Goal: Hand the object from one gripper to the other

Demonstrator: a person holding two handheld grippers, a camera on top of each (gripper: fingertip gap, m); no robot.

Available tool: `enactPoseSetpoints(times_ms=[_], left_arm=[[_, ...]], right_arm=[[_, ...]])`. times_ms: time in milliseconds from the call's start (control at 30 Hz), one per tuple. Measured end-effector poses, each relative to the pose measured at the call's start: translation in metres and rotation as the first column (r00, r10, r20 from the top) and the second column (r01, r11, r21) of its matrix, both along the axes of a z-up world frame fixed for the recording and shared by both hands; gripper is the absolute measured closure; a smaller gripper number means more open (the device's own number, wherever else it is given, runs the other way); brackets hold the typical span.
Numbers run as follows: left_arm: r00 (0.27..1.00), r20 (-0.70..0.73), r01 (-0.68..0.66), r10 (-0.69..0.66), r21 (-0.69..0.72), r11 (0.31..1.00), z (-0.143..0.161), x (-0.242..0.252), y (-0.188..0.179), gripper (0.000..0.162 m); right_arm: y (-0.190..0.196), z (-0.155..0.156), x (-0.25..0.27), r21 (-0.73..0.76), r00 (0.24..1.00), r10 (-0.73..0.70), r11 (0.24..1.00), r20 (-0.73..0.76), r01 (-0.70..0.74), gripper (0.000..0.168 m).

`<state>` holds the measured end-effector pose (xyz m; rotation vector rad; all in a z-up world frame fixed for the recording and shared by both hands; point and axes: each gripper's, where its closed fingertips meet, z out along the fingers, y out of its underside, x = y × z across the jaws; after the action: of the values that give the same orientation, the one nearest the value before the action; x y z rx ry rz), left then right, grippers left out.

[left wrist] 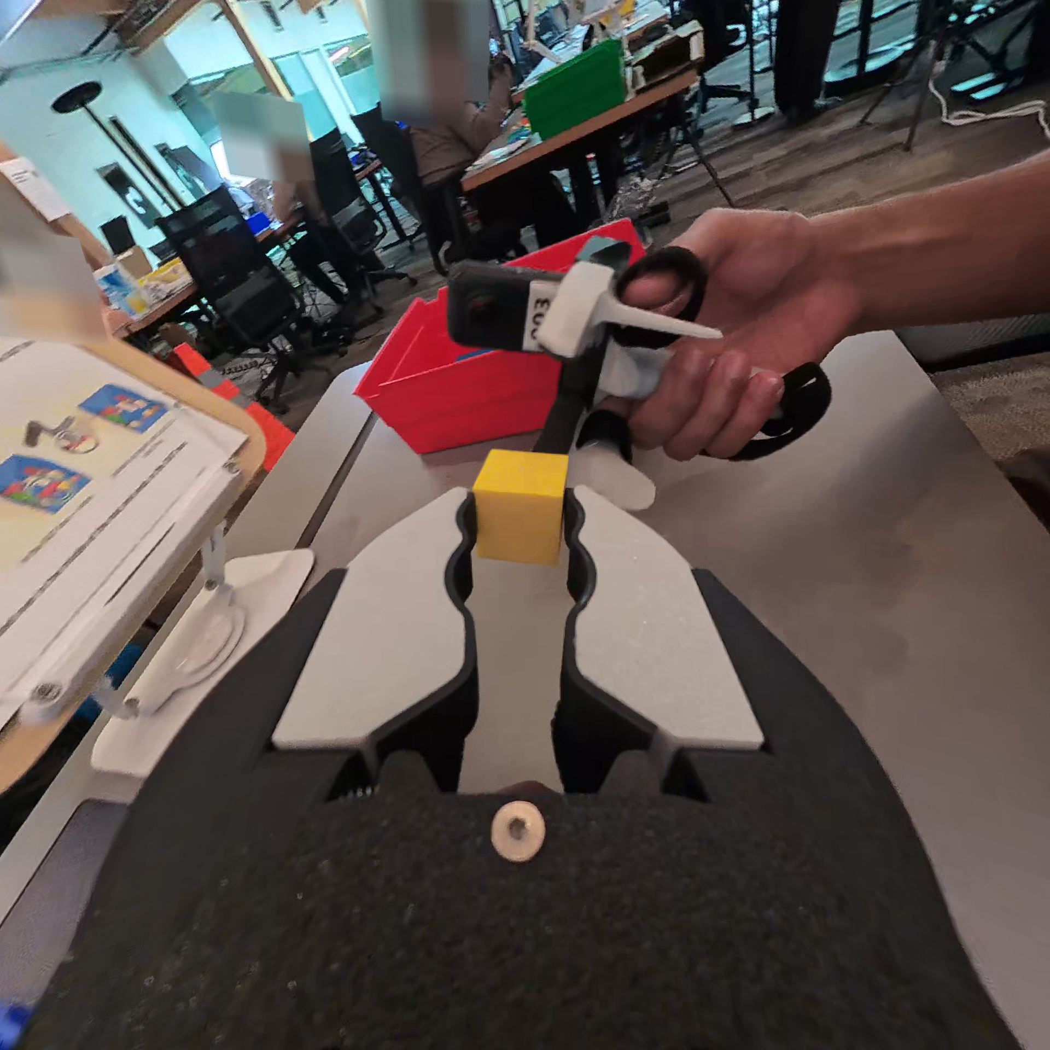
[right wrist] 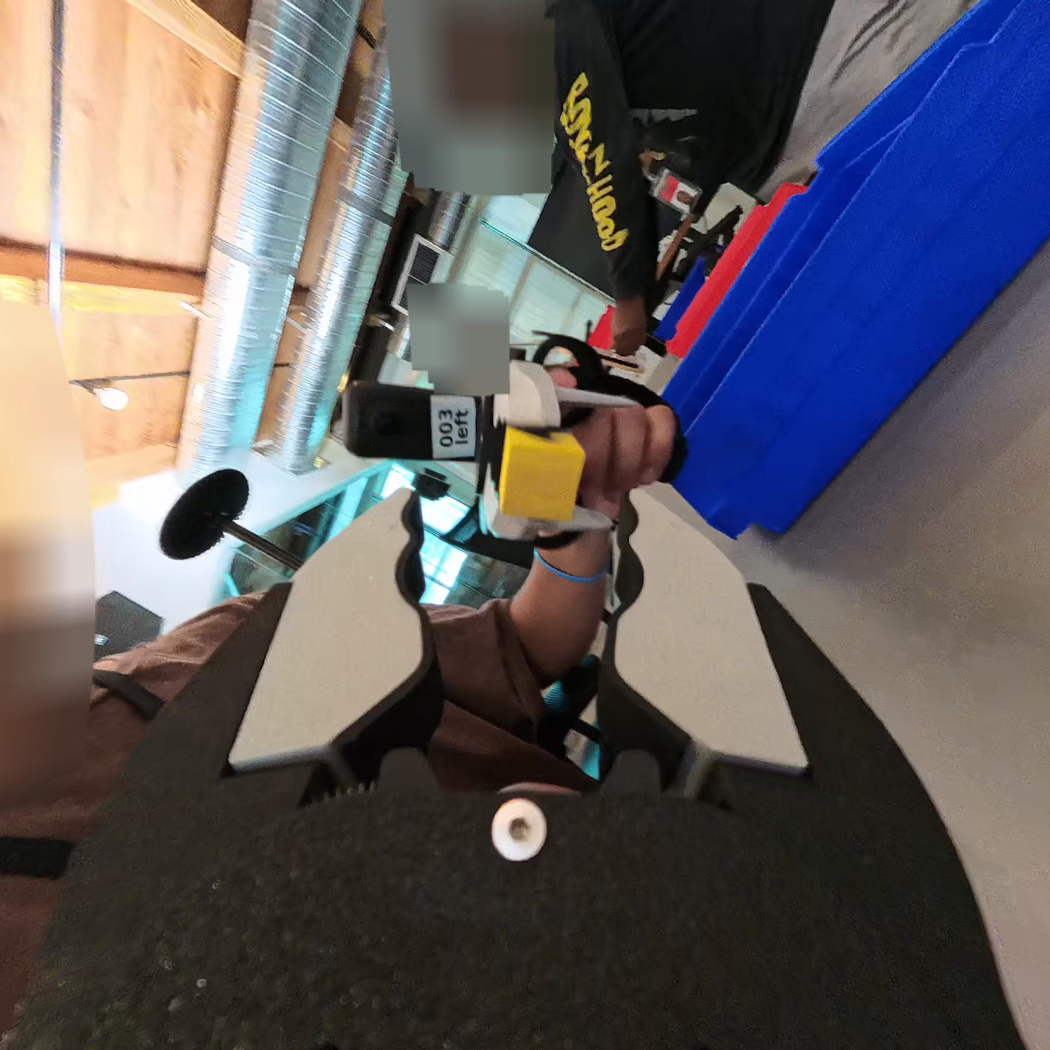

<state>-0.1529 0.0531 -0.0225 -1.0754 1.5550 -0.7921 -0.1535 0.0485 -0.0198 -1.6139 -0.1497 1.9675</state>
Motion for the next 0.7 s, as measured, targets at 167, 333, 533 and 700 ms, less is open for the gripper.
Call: enactPoseSetpoints(times_ms=[167, 333, 533, 700], left_arm=[[0.997, -0.054, 0.049, -0.047, 0.042, 0.998, -0.017, 0.019, -0.013, 0.133], [0.995, -0.096, 0.018, -0.018, 0.007, 1.000, -0.033, 0.017, -0.024, 0.131], [0.993, -0.041, -0.117, 0.111, -0.484, 0.867, -0.044, -0.013, -0.054, 0.089], [0.975, 0.036, -0.118, 0.220, -0.756, 0.644, -0.063, -0.032, -0.077, 0.086]], right_arm=[[-0.003, -0.018, 0.005, -0.046, 1.000, 0.007, 0.999, -0.029, -0.008, 0.142], [-0.015, -0.035, 0.009, -0.123, 0.998, 0.044, 0.991, -0.041, -0.049, 0.142], [-0.042, -0.024, 0.041, 0.022, 0.984, -0.065, 0.998, 0.166, 0.062, 0.142], [-0.051, 0.008, 0.127, 0.247, 0.818, -0.357, 0.931, 0.450, 0.270, 0.142]])
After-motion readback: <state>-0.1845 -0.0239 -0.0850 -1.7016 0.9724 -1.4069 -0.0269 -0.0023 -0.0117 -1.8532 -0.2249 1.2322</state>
